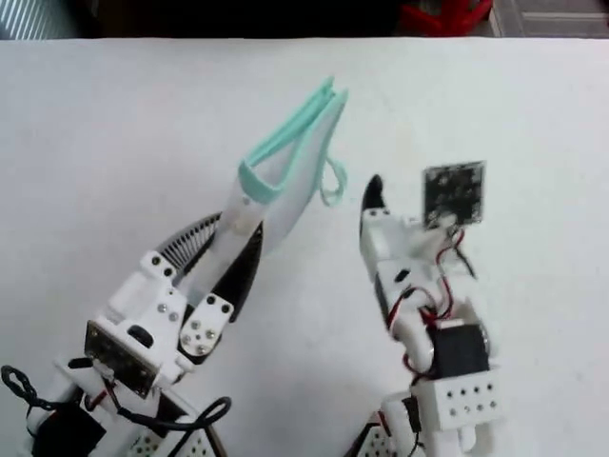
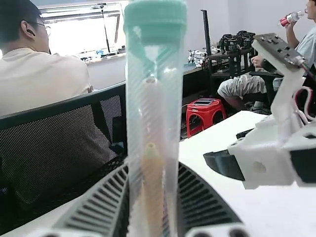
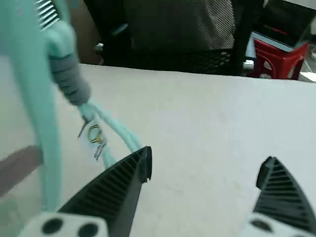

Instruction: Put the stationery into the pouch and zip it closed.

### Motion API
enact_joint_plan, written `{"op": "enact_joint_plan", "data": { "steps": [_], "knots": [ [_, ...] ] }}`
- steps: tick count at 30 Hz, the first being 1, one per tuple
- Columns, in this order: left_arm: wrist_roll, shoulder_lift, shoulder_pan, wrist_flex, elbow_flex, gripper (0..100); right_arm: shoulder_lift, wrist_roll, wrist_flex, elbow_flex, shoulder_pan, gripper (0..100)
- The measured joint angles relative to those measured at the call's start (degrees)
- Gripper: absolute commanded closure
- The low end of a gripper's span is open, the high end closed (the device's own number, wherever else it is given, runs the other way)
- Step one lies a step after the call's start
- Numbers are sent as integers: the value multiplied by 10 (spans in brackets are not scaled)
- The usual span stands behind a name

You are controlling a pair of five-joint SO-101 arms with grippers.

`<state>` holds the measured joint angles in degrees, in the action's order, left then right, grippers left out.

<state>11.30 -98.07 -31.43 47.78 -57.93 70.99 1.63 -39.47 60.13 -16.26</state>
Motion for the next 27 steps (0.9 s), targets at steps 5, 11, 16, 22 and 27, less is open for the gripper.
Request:
{"op": "enact_joint_plan", "data": {
  "steps": [5,11,16,22,27],
  "knots": [
    [0,0,0,0,11,975,29,42,42,69,-41,665],
    [0,0,0,0,17,975,-7,46,85,74,-42,665],
    [0,0,0,0,17,975,-90,46,170,74,-49,664],
    [0,0,0,0,17,975,-171,46,268,74,-65,664],
    [0,0,0,0,17,975,-212,46,328,74,-62,664]
  ]
}}
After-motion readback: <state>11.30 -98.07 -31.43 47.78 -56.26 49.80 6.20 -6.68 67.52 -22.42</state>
